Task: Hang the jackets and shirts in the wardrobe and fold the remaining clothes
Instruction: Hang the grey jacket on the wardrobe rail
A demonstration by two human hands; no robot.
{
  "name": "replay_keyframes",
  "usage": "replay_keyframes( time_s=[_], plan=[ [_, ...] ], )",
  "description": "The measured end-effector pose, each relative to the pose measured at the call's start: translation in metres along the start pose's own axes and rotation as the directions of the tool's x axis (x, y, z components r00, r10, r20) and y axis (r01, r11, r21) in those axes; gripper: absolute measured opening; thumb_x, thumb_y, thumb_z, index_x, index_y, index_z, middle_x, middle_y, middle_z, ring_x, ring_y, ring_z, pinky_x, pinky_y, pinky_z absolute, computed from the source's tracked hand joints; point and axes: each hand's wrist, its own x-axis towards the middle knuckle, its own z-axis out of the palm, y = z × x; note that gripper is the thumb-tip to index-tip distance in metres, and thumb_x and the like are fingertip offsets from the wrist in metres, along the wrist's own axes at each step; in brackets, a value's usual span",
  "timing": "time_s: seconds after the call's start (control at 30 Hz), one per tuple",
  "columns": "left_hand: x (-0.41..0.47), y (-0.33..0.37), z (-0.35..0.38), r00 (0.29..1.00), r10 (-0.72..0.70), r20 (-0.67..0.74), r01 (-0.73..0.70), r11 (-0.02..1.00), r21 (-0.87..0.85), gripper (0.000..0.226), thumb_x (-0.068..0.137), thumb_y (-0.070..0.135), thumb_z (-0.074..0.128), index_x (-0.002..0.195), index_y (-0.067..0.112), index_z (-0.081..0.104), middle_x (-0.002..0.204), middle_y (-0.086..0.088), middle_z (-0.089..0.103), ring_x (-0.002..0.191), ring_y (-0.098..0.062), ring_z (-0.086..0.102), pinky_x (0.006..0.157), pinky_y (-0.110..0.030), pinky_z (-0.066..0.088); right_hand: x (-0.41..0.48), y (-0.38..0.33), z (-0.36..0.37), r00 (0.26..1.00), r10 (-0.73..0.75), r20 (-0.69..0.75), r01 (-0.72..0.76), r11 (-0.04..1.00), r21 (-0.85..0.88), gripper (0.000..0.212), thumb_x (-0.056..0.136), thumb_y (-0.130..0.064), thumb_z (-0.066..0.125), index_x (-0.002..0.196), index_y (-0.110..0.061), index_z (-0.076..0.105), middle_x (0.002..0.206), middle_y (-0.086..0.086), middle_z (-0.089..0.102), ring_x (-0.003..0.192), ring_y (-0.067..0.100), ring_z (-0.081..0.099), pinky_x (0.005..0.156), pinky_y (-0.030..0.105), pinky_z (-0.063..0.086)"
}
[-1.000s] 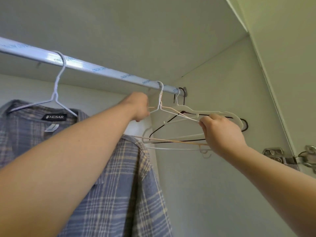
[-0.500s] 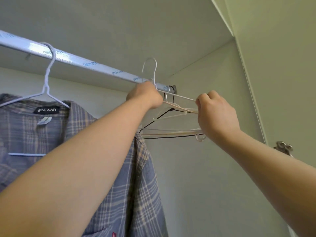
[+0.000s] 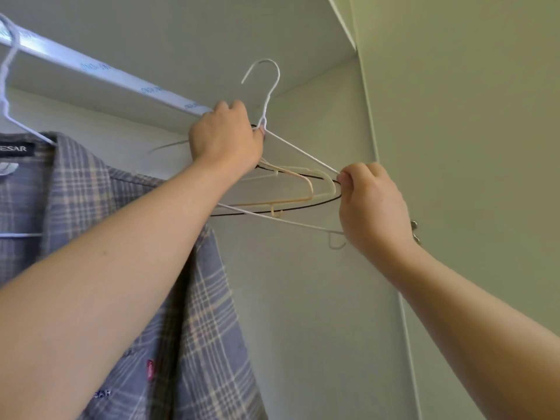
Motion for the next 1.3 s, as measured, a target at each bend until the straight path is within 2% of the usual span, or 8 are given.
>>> replay_keyframes(
  time_s=[0.13, 0.33, 0.53, 0.7, 0.87, 1.0, 1.13, 1.3],
  plan=[
    [-0.021, 0.029, -0.014, 0.991, 0.112, -0.078, -0.115, 0.993, -0.034, 0.045, 0.093, 0.054, 0.057, 0.107, 0.012, 0.065, 0.114, -0.018, 0.061, 0.105, -0.044, 0.06, 0.074, -0.044, 0.042, -0.033, 0.02, -0.024, 0.991, 0.129, -0.029, -0.128, 0.991, 0.044, 0.024, 0.107, -0.031, 0.04, 0.109, -0.021, 0.061, 0.105, -0.001, 0.056, 0.086, 0.025, 0.052, 0.071, 0.035, 0.038],
    [-0.063, 0.081, -0.034, 0.959, 0.253, -0.126, -0.271, 0.95, -0.156, 0.029, 0.088, 0.04, 0.062, 0.096, 0.013, 0.065, 0.102, -0.015, 0.064, 0.101, -0.04, 0.057, 0.084, -0.047, 0.042, -0.08, 0.036, -0.055, 0.962, 0.26, 0.081, -0.267, 0.959, 0.094, 0.027, 0.101, -0.025, 0.045, 0.121, -0.026, 0.063, 0.111, -0.006, 0.061, 0.099, 0.012, 0.053, 0.078, 0.027, 0.036],
    [-0.13, 0.154, -0.048, 0.925, 0.358, -0.127, -0.38, 0.873, -0.305, 0.01, 0.082, 0.024, 0.065, 0.088, 0.017, 0.068, 0.093, -0.01, 0.066, 0.099, -0.037, 0.054, 0.085, -0.045, 0.036, -0.121, 0.056, -0.095, 0.914, 0.385, 0.131, -0.399, 0.91, 0.111, 0.033, 0.09, -0.023, 0.051, 0.121, -0.03, 0.06, 0.088, -0.01, 0.061, 0.082, 0.018, 0.059, 0.078, 0.038, 0.052],
    [-0.19, 0.212, -0.041, 0.919, 0.38, -0.103, -0.386, 0.821, -0.42, 0.012, 0.082, 0.025, 0.063, 0.09, 0.018, 0.068, 0.092, -0.01, 0.064, 0.102, -0.039, 0.054, 0.089, -0.047, 0.035, -0.164, 0.1, -0.126, 0.833, 0.543, 0.104, -0.549, 0.835, 0.035, 0.005, 0.085, -0.028, 0.055, 0.088, -0.03, 0.059, 0.063, -0.011, 0.058, 0.068, 0.018, 0.059, 0.065, 0.037, 0.054],
    [-0.26, 0.27, -0.019, 0.894, 0.448, 0.015, -0.339, 0.697, -0.632, 0.016, 0.083, 0.034, 0.067, 0.088, 0.018, 0.067, 0.091, -0.011, 0.064, 0.102, -0.039, 0.054, 0.087, -0.047, 0.036, -0.212, 0.158, -0.167, 0.752, 0.659, -0.023, -0.654, 0.742, -0.149, 0.047, 0.086, -0.037, 0.062, 0.057, -0.02, 0.029, 0.046, -0.009, 0.039, 0.052, 0.02, 0.034, 0.052, 0.031, 0.03],
    [-0.304, 0.334, -0.012, 0.816, 0.576, 0.041, -0.383, 0.594, -0.708, 0.015, 0.082, 0.03, 0.072, 0.087, 0.016, 0.068, 0.088, -0.011, 0.062, 0.091, -0.039, 0.054, 0.072, -0.04, 0.027, -0.25, 0.214, -0.213, 0.666, 0.741, -0.09, -0.735, 0.63, -0.251, 0.054, 0.089, -0.041, 0.059, 0.05, -0.018, 0.029, 0.041, -0.005, 0.028, 0.05, 0.016, 0.022, 0.047, 0.029, 0.021],
    [-0.298, 0.408, -0.023, 0.709, 0.705, 0.016, -0.413, 0.434, -0.801, 0.017, 0.082, 0.024, 0.072, 0.08, 0.025, 0.055, 0.081, -0.002, 0.045, 0.072, -0.03, 0.041, 0.071, -0.037, 0.024, -0.243, 0.251, -0.263, 0.535, 0.842, -0.071, -0.832, 0.511, -0.216, 0.06, 0.095, -0.045, 0.06, 0.054, -0.019, 0.023, 0.045, -0.01, 0.019, 0.045, 0.011, 0.019, 0.039, 0.024, 0.012],
    [-0.262, 0.473, -0.07, 0.5, 0.866, -0.02, -0.32, 0.163, -0.933, 0.018, 0.081, 0.023, 0.072, 0.079, 0.025, 0.054, 0.075, 0.002, 0.039, 0.067, -0.033, 0.047, 0.063, -0.035, 0.029, -0.196, 0.244, -0.343, 0.319, 0.941, -0.115, -0.889, 0.255, -0.38, 0.048, 0.085, -0.051, 0.052, 0.059, -0.017, 0.03, 0.045, -0.009, 0.028, 0.048, 0.01, 0.024, 0.042, 0.024, 0.019]
  ],
)
